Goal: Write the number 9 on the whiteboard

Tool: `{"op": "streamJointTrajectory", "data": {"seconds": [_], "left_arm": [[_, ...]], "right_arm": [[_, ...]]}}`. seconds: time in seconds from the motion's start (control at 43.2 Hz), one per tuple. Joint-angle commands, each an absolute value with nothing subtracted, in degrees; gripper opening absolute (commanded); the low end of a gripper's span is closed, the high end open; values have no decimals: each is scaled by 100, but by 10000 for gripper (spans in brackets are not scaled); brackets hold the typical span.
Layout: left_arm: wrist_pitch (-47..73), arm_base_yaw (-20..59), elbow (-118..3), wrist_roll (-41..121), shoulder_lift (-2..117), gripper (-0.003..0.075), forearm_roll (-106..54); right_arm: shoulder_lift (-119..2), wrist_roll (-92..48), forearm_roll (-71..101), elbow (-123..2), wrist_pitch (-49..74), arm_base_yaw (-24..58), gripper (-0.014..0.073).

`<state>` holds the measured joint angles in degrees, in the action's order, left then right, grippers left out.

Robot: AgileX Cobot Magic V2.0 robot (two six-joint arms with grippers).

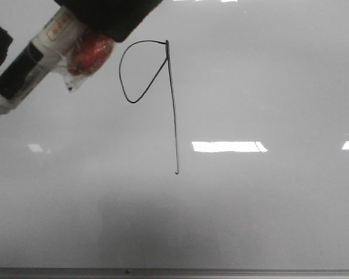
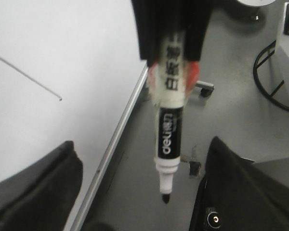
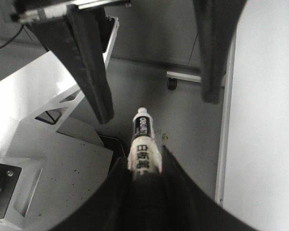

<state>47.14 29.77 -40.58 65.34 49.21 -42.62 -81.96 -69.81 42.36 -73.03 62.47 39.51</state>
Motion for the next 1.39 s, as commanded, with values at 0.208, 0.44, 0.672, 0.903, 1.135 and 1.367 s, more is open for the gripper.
{"op": "streamJointTrajectory", "data": {"seconds": [0.208, 0.44, 0.672, 0.903, 1.135, 1.367], "left_arm": [[4763, 2968, -4292, 6886, 4970, 360, -5016], [4767, 2968, -4292, 6886, 5296, 357, -5196], [4767, 2968, -4292, 7010, 5311, 141, -5196], [4780, 2968, -4292, 7019, 5311, -19, -5196], [4780, 2968, -4292, 7019, 5311, -19, -5293], [4780, 2968, -4292, 7019, 5311, -19, -5293]], "right_arm": [[-7987, -7043, 4495, -7504, 6106, 3963, -58], [-7987, -7043, 4583, -7504, 6106, 3963, -58], [-7987, -7043, 4603, -7504, 6106, 3963, -58], [-7987, -7043, 4845, -7504, 6102, 3963, -58], [-7987, -7043, 4921, -7504, 6084, 3963, 17], [-7987, -7038, 5196, -7504, 6041, 3963, 505]]}}
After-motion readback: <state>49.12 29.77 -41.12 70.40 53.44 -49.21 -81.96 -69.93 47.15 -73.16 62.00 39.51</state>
